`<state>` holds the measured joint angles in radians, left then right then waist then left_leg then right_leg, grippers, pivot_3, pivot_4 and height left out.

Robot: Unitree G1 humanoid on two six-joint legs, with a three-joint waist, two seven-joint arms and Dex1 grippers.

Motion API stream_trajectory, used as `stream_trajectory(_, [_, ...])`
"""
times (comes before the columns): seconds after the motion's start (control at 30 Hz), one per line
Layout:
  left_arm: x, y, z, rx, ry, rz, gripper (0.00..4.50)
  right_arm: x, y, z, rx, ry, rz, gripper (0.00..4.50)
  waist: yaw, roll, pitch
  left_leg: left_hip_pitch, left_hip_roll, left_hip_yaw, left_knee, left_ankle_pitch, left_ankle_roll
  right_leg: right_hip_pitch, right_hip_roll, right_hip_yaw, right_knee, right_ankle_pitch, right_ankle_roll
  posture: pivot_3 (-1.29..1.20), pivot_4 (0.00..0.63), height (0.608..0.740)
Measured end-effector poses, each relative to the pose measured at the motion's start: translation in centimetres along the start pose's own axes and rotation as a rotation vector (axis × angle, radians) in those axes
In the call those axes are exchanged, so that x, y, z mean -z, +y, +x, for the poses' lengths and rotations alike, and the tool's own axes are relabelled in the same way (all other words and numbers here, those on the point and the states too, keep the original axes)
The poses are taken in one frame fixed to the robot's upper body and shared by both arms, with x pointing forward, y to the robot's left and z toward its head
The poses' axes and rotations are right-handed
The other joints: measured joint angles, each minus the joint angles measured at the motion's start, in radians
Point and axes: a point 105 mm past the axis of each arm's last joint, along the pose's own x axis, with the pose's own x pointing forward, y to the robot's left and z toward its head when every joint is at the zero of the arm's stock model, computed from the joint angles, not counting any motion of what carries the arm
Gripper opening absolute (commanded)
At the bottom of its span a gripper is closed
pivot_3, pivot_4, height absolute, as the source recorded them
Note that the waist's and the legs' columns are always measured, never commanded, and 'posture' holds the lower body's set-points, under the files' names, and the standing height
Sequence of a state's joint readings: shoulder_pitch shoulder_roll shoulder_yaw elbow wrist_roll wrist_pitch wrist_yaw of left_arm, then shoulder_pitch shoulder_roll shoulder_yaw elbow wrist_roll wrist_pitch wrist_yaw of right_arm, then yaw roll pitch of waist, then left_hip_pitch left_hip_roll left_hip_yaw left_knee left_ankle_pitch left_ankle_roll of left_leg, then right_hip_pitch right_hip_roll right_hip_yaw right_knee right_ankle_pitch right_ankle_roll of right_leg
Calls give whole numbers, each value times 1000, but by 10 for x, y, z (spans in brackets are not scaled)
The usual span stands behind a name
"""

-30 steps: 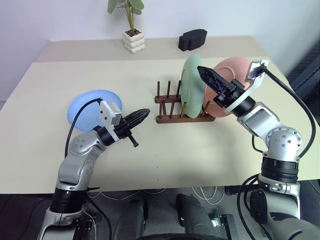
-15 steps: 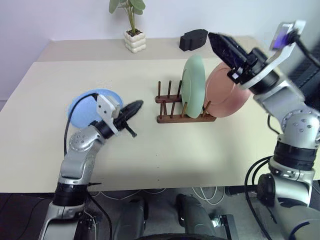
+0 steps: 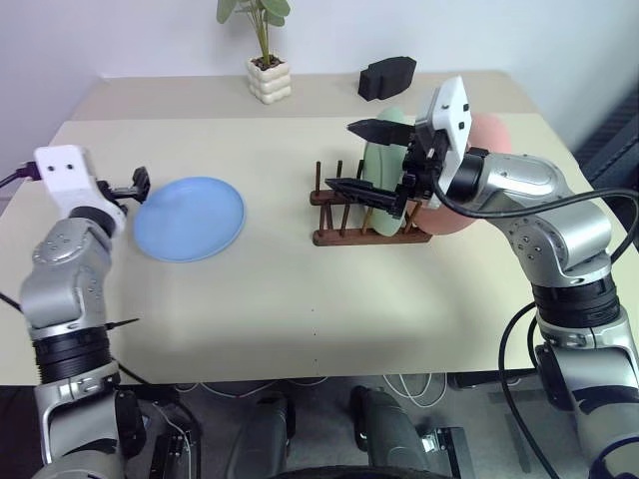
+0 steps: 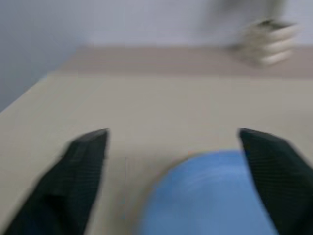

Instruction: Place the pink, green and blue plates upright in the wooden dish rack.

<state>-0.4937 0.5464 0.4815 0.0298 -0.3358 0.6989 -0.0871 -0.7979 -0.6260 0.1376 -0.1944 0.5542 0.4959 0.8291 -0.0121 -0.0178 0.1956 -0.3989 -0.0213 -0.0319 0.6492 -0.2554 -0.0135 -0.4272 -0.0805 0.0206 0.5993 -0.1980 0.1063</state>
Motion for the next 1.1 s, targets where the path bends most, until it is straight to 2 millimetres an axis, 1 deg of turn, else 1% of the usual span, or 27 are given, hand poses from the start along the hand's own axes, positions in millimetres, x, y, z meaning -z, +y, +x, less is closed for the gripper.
stream_trajectory(0.03, [3, 4, 0, -13, 33, -29, 4460, 1, 3, 2, -20, 10, -37, 4436, 1, 0, 0, 0, 0, 0, 0, 0, 0, 0, 0, 0, 0, 0, 0, 0, 150, 734])
stream_trajectory(0.17, [19, 5, -1, -20, 165, -92, 4460, 3, 20, 12, -98, 19, -140, 4436, -1, -1, 0, 0, -1, 0, 0, 0, -1, 0, -1, 0, 0, 0, 0, 0, 150, 734])
stream_trajectory(0.27, [36, 6, -2, -31, 263, -102, 4460, 6, 27, 14, -120, 12, -148, 4436, -2, -1, 0, 0, -1, 0, 0, 0, -1, -1, 0, 0, 1, 0, 0, 0, 150, 734])
stream_trajectory(0.4, [61, 3, -4, -30, 406, -138, 4460, 11, 30, 15, -120, 11, -136, 4436, -2, -1, 0, 0, -1, 0, 0, 1, -2, -1, 0, 0, 1, 0, 0, 0, 150, 734])
stream_trajectory(0.5, [70, 0, -3, -35, 446, -164, 4460, 13, 31, 15, -117, 16, -138, 4436, -1, -1, 0, -1, -1, 0, 0, 1, -2, -1, -1, 0, 1, 0, 0, 0, 150, 734])
stream_trajectory(0.6, [70, -1, -3, -39, 438, -208, 3748, 18, 31, 14, -106, 33, -139, 4436, 0, -1, 0, 0, -1, -1, 0, 1, -2, -1, -1, 0, 1, 0, 0, 0, 150, 734])
stream_trajectory(0.63, [70, -1, -3, -44, 438, -215, 3316, 19, 31, 14, -103, 38, -141, 4436, 0, -1, 0, 0, -1, 0, -1, 1, -2, -1, -1, 0, 1, 0, 0, 0, 150, 734])
stream_trajectory(0.7, [72, -2, -3, -46, 439, -222, 2303, 20, 31, 14, -99, 44, -146, 4436, 0, -1, 0, 0, -1, 0, -1, 1, -3, -1, -1, 0, 1, 0, 0, 0, 150, 734])
stream_trajectory(0.83, [72, -10, -3, -33, 431, -236, 372, 23, 28, 13, -81, 59, -178, 4436, 0, -1, 0, 0, -1, 0, -1, 1, -3, -1, -1, 0, 1, 0, 0, 0, 150, 734])
stream_trajectory(0.87, [69, -10, -3, -33, 415, -237, 35, 25, 27, 13, -77, 63, -183, 4436, 0, -1, 0, 0, -1, 0, -1, 1, -3, -1, -1, 0, 1, 1, 0, 0, 150, 734])
stream_trajectory(0.93, [60, -10, -3, -35, 376, -238, 35, 27, 26, 14, -69, 70, -189, 4436, 0, -1, 0, 0, -1, 0, -1, 1, -4, -1, -1, 0, 1, 1, -1, 0, 150, 734])
stream_trajectory(1.0, [57, -12, -2, -27, 354, -243, 35, 29, 25, 15, -61, 75, -187, 4436, 0, -1, 0, 0, -2, 0, -1, 2, -4, -1, -1, 0, 1, 1, -1, 0, 150, 734])
stream_trajectory(1.07, [48, -19, -1, 5, 298, -255, 35, 31, 24, 16, -51, 81, -189, 4436, 1, -1, 0, 0, -1, -1, -1, 3, -6, -1, -1, 0, 1, 1, -1, 0, 150, 734])
stream_trajectory(1.1, [39, -25, 0, 37, 245, -266, 35, 32, 22, 18, -43, 85, -191, 4436, 2, -2, 0, -1, -1, -1, -1, 3, -6, -1, -1, 0, 1, 1, -1, 0, 150, 734])
